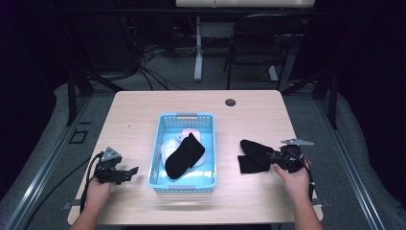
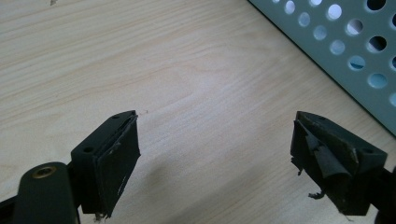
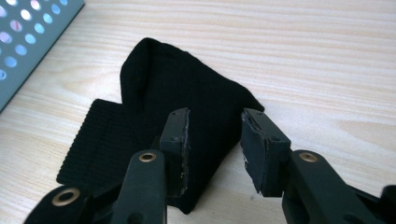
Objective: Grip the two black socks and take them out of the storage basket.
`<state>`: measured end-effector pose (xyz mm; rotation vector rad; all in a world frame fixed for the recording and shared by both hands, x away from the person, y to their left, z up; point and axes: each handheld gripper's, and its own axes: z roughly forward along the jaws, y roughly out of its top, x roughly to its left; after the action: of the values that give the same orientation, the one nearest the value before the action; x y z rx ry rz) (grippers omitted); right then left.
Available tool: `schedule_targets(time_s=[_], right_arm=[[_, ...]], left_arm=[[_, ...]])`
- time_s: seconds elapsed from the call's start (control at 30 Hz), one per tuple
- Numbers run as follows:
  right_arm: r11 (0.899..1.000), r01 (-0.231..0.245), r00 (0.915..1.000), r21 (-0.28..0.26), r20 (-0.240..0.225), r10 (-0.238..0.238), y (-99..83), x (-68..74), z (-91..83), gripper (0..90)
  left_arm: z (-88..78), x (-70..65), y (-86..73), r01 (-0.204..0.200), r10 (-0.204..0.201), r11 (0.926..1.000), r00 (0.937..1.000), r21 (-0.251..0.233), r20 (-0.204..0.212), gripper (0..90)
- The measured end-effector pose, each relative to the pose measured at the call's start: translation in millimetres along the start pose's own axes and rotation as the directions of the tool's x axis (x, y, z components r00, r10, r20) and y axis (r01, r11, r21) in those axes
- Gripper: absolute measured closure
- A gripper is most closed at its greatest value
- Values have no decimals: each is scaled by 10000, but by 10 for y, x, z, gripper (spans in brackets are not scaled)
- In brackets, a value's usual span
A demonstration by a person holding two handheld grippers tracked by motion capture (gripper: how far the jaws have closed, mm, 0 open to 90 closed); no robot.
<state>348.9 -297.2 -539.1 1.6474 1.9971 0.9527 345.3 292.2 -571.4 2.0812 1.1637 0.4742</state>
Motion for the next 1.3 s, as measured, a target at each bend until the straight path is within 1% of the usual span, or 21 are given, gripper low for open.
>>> schedule_targets(time_s=[0.2, 0.43, 0.5, 0.57, 0.67, 0.7, 0.73, 0.83, 0.9, 0.93, 0.97, 1.0, 1.03, 1.07, 1.1, 1.13, 1.17, 1.2, 1.23, 1.27, 1.3], right_arm=[[9999, -105, 9999, -121, -30, 105, -2, -3, -26, 617], [9998, 183, 9998, -59, -5, -183, 16, 58, -56, 616], [9995, 262, 9996, -202, -126, -265, 49, 103, -85, 618], [9974, 438, 9974, -567, -543, -469, 167, 212, -177, 621], [9952, 702, 9936, -675, -834, -757, 271, 299, -244, 621], [9931, 903, 9893, -753, -1080, -981, 369, 399, -293, 620], [9931, 903, 9893, -753, -1080, -981, 369, 399, -293, 620], [9893, 1236, 9810, -772, -1407, -1336, 515, 533, -332, 618], [9857, 1508, 9710, -754, -1759, -1620, 653, 669, -346, 617], [9857, 1508, 9710, -754, -1759, -1620, 653, 669, -346, 617], [9824, 1697, 9645, -775, -1915, -1817, 733, 769, -336, 617], [9824, 1697, 9645, -775, -1915, -1817, 733, 769, -336, 617], [9783, 1940, 9570, -721, -2051, -2049, 809, 871, -319, 617], [9783, 1940, 9570, -721, -2051, -2049, 809, 871, -319, 617], [9725, 2221, 9469, -705, -2220, -2324, 880, 970, -298, 617], [9725, 2221, 9469, -705, -2220, -2324, 880, 970, -298, 617], [9667, 2462, 9365, -695, -2400, -2557, 947, 1068, -281, 617], [9667, 2462, 9365, -695, -2400, -2557, 947, 1068, -281, 617], [9621, 2644, 9270, -667, -2574, -2727, 1003, 1167, -267, 617], [9621, 2644, 9270, -667, -2574, -2727, 1003, 1167, -267, 617], [9545, 2904, 9157, -685, -2698, -2979, 1049, 1261, -249, 618]], left_arm=[[-3, 1, 1, 6, -6, 10000, 10000, -58, 6, 156], [-5, 1, 0, 6, -5, 10000, 10000, -48, 7, 156], [3, -5, -3, 27, -27, 10000, 10000, -10, -51, 156], [6, -10, -2, -35, 35, 10000, 10000, 46, -74, 156], [5, -12, -2, -24, 25, 10000, 10000, 52, -76, 156], [2, -12, -3, 9, -9, 10000, 10000, 28, -47, 156], [2, -12, -3, 9, -9, 10000, 10000, 28, -47, 156], [-1, -10, -4, 14, -14, 10000, 10000, -3, -28, 156], [-6, -8, -4, 23, -23, 10000, 10000, -32, -7, 156], [-6, -8, -4, 23, -23, 10000, 10000, -32, -7, 156], [-11, -4, -3, 38, -38, 10000, 10000, 0, -2, 156], [-11, -4, -3, 38, -38, 10000, 10000, 0, -2, 156], [-10, -1, -3, 26, -26, 10000, 10000, -8, -7, 156], [-10, 1, -3, 25, -25, 10000, 10000, -11, -11, 156], [-9, 0, -2, 32, -32, 10000, 10000, -9, -8, 156], [-9, 0, -2, 32, -32, 10000, 10000, -9, -8, 156], [-9, -2, -2, 25, -25, 10000, 10000, -3, -6, 156], [-9, -2, -2, 25, -25, 10000, 10000, -3, -6, 156], [-5, -6, -3, 28, -28, 10000, 10000, -33, -15, 156], [-5, -6, -3, 28, -28, 10000, 10000, -33, -15, 156], [-6, -7, -3, 16, -16, 10000, 10000, -19, -6, 156]])
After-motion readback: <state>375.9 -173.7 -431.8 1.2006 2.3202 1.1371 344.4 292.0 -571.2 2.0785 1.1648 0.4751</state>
